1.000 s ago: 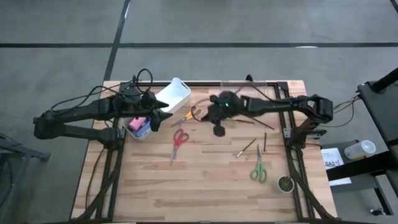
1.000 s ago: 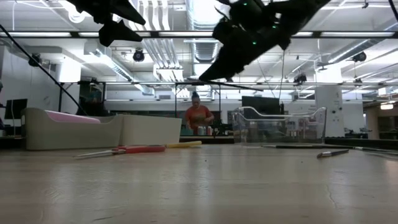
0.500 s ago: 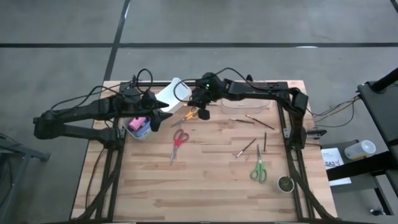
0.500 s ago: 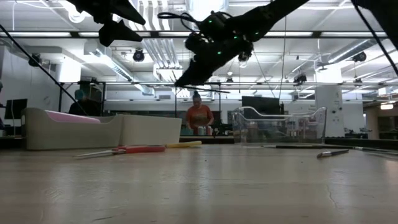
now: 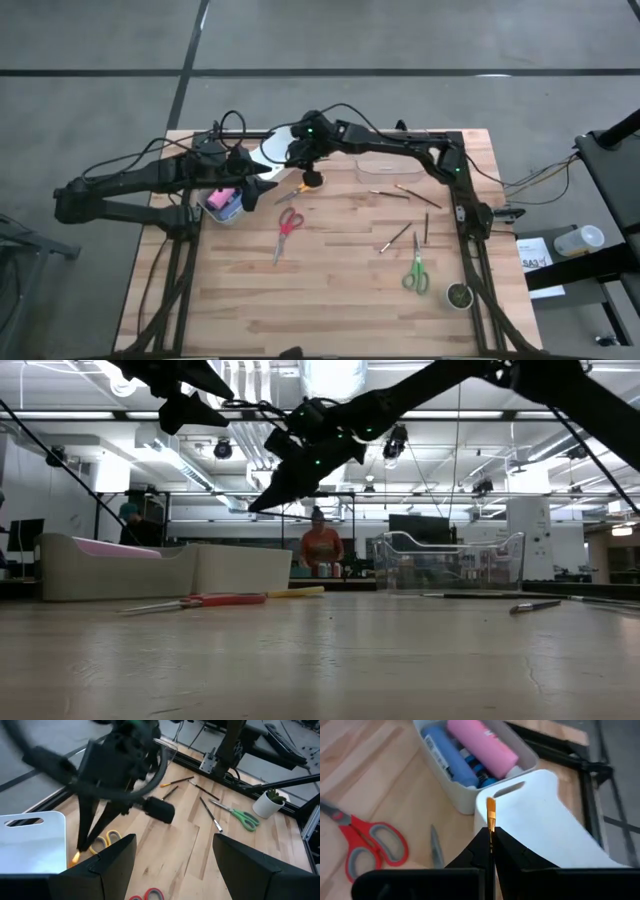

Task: Pick & Place Paint Supplies
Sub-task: Put the bottom gold paint brush into the white bin

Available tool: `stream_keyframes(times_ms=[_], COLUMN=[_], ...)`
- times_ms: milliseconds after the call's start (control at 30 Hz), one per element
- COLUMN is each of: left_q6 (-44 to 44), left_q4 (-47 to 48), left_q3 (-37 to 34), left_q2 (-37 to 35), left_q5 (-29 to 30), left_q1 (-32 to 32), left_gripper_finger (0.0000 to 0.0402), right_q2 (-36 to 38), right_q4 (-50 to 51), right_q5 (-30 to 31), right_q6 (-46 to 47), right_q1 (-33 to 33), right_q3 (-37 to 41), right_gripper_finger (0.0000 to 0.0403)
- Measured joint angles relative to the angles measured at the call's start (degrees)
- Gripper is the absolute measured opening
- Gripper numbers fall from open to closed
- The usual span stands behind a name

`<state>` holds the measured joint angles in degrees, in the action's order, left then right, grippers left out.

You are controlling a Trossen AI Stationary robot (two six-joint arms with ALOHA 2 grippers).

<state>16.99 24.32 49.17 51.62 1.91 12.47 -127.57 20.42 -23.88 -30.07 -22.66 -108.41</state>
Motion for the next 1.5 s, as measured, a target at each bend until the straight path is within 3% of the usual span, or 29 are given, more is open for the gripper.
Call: stream_keyframes(times_ms=[200, 533, 800, 1133, 1400, 1500], left_q6=[0.00, 0.00, 0.00, 0.00, -0.02, -0.02], left_q4=[0.02, 0.01, 0.02, 0.02, 0.07, 0.11], left_q3=[-0.02, -0.01, -0.01, -0.01, -0.02, -0.02], left_q2=[0.00, 0.00, 0.00, 0.00, 0.00, 0.00], left_q5=[0.00, 0.00, -0.01, 0.00, 0.00, 0.00], left_q1=[0.02, 0.02, 0.01, 0.02, 0.02, 0.02], left_gripper_finger=[0.0271, 0.0271, 0.0271, 0.0271, 0.0271, 0.0271], right_q2=[-6.97, -15.22, -17.15, -17.92, -18.66, -19.81], right_q4=[6.98, 9.43, 5.78, 3.62, 1.36, 0.29], right_q5=[-1.08, -1.52, -1.55, -1.66, -2.32, -5.57], right_q6=[-3.27, -4.77, -9.99, -24.34, -26.73, -27.82], right_q1=[-0.02, -0.13, -0.13, -0.44, -0.50, -0.50], right_q3=[-12.02, -26.40, -26.57, -26.18, -26.00, -26.00], right_gripper_finger=[0.0012, 0.0012, 0.0012, 0.0012, 0.0012, 0.0012])
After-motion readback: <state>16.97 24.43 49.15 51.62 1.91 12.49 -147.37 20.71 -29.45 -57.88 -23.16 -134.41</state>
